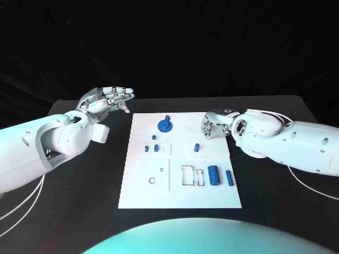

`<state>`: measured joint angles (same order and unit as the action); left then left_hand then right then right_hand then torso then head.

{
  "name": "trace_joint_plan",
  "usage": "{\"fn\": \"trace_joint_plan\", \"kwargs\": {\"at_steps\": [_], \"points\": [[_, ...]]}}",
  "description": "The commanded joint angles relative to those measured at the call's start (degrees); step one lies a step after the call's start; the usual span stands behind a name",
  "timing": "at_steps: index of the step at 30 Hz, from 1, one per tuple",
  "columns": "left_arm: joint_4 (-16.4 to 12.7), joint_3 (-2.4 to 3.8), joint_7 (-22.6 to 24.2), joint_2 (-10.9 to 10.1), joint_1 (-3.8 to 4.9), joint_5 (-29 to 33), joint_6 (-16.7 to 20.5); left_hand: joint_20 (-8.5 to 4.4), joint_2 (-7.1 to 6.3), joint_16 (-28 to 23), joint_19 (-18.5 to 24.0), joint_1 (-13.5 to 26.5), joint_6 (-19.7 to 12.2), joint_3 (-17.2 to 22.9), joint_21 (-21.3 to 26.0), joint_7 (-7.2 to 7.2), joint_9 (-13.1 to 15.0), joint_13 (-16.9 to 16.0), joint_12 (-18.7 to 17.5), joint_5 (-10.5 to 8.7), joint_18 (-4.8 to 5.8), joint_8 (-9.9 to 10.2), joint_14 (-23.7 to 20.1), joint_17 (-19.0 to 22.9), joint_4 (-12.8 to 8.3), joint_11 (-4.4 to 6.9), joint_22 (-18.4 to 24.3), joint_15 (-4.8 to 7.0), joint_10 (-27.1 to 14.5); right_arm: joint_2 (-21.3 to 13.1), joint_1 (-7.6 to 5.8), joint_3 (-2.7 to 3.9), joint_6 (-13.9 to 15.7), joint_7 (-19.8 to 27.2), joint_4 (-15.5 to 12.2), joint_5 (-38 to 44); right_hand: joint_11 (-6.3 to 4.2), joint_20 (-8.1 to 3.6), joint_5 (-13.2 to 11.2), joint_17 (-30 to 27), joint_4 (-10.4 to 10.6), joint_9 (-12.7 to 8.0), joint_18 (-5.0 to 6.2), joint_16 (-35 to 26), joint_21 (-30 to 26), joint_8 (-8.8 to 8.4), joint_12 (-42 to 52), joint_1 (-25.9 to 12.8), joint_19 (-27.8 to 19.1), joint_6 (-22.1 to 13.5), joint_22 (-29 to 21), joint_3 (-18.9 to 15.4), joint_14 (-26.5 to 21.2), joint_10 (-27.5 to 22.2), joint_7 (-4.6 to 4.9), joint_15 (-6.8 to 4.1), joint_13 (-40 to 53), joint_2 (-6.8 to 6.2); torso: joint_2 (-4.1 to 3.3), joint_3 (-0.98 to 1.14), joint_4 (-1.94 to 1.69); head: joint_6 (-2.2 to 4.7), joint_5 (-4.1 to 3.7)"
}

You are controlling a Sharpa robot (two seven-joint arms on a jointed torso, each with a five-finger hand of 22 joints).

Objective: Assemble the parts on the task board

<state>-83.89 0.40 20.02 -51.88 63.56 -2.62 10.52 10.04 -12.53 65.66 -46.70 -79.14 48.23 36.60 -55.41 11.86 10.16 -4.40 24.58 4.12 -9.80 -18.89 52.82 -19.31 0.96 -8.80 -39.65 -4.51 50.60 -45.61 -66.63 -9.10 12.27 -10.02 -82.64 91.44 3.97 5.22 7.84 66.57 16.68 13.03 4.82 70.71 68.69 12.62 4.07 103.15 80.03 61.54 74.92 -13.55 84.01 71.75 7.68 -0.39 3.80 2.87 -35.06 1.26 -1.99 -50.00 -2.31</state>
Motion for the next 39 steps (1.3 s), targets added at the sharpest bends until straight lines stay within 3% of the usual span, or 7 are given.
{"fn": "trace_joint_plan", "kwargs": {"at_steps": [1,17,21,25,26,29,39], "points": [[-0.21,0.06,0.29,-0.04,0.05,-0.22,-0.73,-0.09,0.41,-0.25,-0.42,-0.10,0.15,-0.40,0.27,0.23,0.05,-0.05,0.30,0.20,-0.85,-0.23,0.06,0.08,-0.05,0.07,0.05,0.02,0.03,0.13,0.69,-0.33,-2.68,-1.50,-0.02,1.65,0.16,0.06,0.23,-0.48,0.07,0.09,-0.43,-0.45,0.03,-0.06,-0.47,-0.33,0.14,0.47,5.36,0.08,1.77,-1.02,0.10,-0.13,-0.10,0.00,0.04,0.02,0.03,0.00,-0.02],[-0.33,0.05,-0.32,-0.12,0.04,-0.83,-0.93,-0.10,0.42,-0.32,-0.73,-0.23,-0.41,-0.67,0.60,0.46,-0.09,0.05,0.35,0.22,-0.81,0.06,0.11,0.22,-0.15,-0.08,0.33,-0.04,-0.43,-0.54,1.46,-0.35,0.05,-3.39,-1.48,3.34,-0.30,-0.28,0.80,-1.09,-0.09,0.92,-0.85,0.46,2.72,0.17,-0.48,3.18,1.01,2.17,7.24,8.01,1.51,0.07,-0.30,-0.62,-0.09,1.06,0.08,-0.06,-0.01,0.00,-0.18],[-0.37,0.05,-0.38,-0.11,0.04,-0.88,-1.03,-0.09,0.41,-0.33,-0.80,-0.24,-0.58,-0.75,0.68,0.54,-0.13,0.08,0.36,0.23,-0.81,0.15,0.13,0.26,-0.16,-0.13,0.40,-0.08,-0.57,-0.59,1.56,-0.35,0.53,-3.74,-1.70,3.50,-0.19,-0.16,0.68,-2.13,0.02,2.04,-0.88,1.28,3.21,-0.10,-0.46,-1.59,0.97,2.40,8.11,22.01,1.26,0.40,-0.16,-0.49,-0.06,-5.05,0.10,-0.05,0.00,0.00,-0.13],[-0.42,0.05,-0.41,-0.10,0.04,-0.93,-1.10,-0.09,0.40,-0.34,-0.83,-0.24,-0.66,-0.79,0.72,0.57,-0.15,0.09,0.36,0.23,-0.80,0.19,0.13,0.28,-0.16,-0.15,0.43,-0.10,-0.63,-0.61,1.63,-0.35,0.84,-4.07,-1.81,3.60,-0.19,-0.16,0.68,-2.13,0.02,2.04,-0.88,1.28,3.21,-0.10,-0.46,-1.59,0.97,2.40,8.11,22.01,1.26,0.40,-0.16,-0.49,-0.06,-5.05,0.05,-0.08,0.00,0.00,-0.17],[-0.43,0.05,-0.42,-0.10,0.04,-0.93,-1.12,-0.08,0.38,-0.35,-0.87,-0.24,-0.75,-0.85,0.77,0.60,-0.17,0.11,0.37,0.23,-0.80,0.24,0.14,0.30,-0.17,-0.18,0.47,-0.12,-0.72,-0.61,1.64,-0.35,0.93,-4.18,-1.82,3.64,-0.25,-0.10,-0.23,-3.78,-6.09,5.63,-0.90,2.42,3.22,1.35,-0.32,-15.25,1.26,2.26,8.79,48.70,0.97,1.55,-0.16,-0.47,0.23,-15.29,0.04,-0.08,-0.01,0.00,-0.18],[-0.46,0.05,-0.51,-0.11,0.04,-0.97,-1.30,-0.06,0.38,-0.35,-0.90,-0.24,-0.85,-0.89,0.82,0.64,-0.19,0.12,0.37,0.24,-0.79,0.29,0.14,0.31,-0.17,-0.21,0.51,-0.13,-0.79,-0.63,1.68,-0.35,1.42,-4.76,-1.91,3.86,-0.26,-0.10,-0.45,-4.38,-11.04,7.35,-0.92,2.76,3.20,2.18,-0.31,-20.47,1.40,1.65,8.99,52.44,0.86,1.68,-0.11,-0.45,0.32,-15.26,0.03,-0.07,-0.02,0.00,-0.13],[-0.51,0.05,-0.84,-0.12,0.04,-1.43,-2.04,0.06,0.25,-0.45,-1.02,-0.14,-1.46,-1.29,1.25,0.83,-0.34,0.22,0.41,0.27,-0.76,0.59,0.05,0.47,-0.13,-0.39,0.83,-0.31,-1.45,-0.67,1.72,-0.35,2.87,-5.56,-2.05,3.46,0.15,0.30,-0.49,-4.07,-13.64,8.20,-1.00,3.83,3.18,1.60,-0.40,-27.74,1.62,-0.51,9.14,53.27,0.99,0.41,0.18,-0.01,0.21,-18.21,0.04,-0.03,0.00,0.00,-0.02]]}}
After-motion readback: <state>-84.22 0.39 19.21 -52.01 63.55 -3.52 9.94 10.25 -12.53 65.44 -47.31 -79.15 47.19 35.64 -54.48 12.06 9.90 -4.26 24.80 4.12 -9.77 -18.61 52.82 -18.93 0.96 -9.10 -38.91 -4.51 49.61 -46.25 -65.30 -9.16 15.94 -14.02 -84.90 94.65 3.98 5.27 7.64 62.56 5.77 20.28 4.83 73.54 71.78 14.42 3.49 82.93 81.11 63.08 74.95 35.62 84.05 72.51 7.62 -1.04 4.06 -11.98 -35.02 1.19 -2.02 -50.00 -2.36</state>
